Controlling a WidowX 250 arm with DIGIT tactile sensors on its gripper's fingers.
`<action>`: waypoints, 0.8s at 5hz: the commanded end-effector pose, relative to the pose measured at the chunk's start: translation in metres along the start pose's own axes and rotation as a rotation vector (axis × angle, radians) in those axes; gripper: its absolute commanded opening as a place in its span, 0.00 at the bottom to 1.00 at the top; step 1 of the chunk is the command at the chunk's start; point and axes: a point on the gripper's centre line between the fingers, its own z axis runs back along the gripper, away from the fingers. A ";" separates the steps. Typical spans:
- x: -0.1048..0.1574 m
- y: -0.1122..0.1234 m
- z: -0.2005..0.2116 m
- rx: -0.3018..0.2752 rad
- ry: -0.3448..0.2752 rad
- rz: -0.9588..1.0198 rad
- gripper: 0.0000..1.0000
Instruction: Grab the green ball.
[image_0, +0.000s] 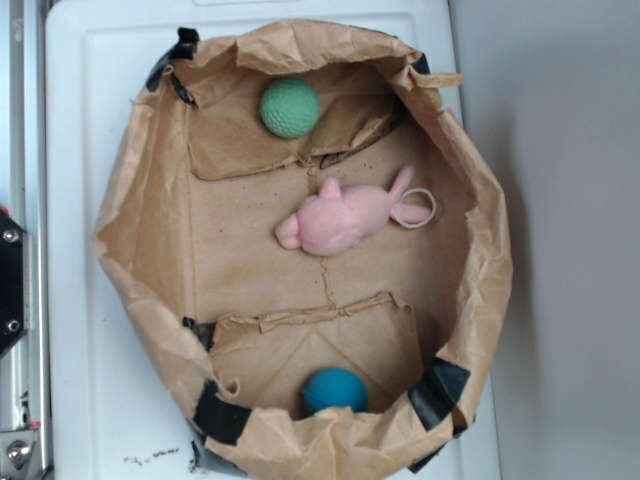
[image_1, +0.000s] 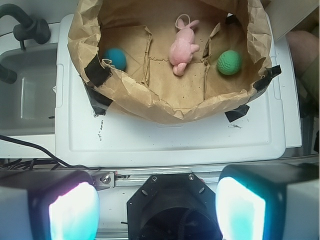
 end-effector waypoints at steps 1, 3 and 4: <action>0.000 0.000 0.000 0.000 0.000 0.000 1.00; 0.056 0.005 -0.044 0.019 -0.037 0.134 1.00; 0.076 0.006 -0.059 0.045 -0.073 0.225 1.00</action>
